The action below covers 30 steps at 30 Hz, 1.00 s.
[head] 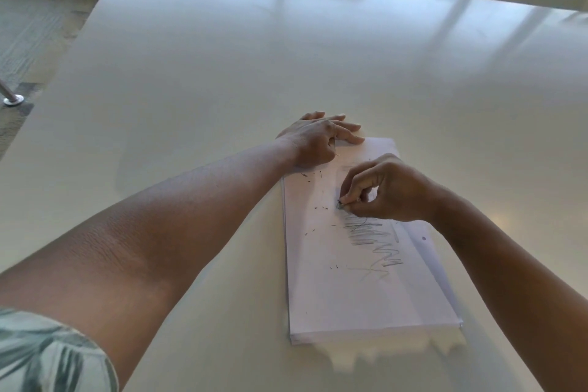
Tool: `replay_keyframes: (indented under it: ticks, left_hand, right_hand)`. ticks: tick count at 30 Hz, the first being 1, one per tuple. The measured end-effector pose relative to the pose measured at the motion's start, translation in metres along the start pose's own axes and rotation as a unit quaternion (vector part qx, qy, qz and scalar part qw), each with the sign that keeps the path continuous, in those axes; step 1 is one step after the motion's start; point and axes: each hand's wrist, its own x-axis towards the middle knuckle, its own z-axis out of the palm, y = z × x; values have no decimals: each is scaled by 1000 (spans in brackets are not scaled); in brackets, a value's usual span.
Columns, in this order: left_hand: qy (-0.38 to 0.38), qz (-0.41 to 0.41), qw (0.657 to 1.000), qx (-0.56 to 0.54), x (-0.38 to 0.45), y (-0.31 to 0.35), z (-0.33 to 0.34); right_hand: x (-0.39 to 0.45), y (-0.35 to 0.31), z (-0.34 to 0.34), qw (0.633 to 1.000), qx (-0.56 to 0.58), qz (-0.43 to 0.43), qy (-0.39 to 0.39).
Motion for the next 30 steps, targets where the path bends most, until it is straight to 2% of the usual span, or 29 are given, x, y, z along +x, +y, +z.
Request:
replay_keyframes:
  ticks: [3,7,9,16,19,21,25,30]
  left_hand:
    - [0,3,1000,0,-1,1,-1]
    - [-7,0,1000,1,0,1,-1]
    - [-9,0,1000,2,1,0,-1]
    - [-1,3,1000,3,-1,2,-1]
    - [0,1,1000,1,-1,1,1]
    - [-1,1,1000,2,-1,0,1]
    - [-1,3,1000,5,0,1,0]
    - [-1,1,1000,6,-1,1,0]
  right_hand:
    - [1,1,-3,1000,-1,6,-25]
    - [7,0,6,998,-11,4,58]
    - [7,-1,9,997,-15,1,75]
    - [-7,-8,-3,998,17,28,-44]
    - [-4,-10,-5,996,29,52,-67]
    - [1,-9,-4,996,45,59,-41]
    - [13,-2,1,995,29,65,66]
    - [14,-4,1,999,-7,22,40]
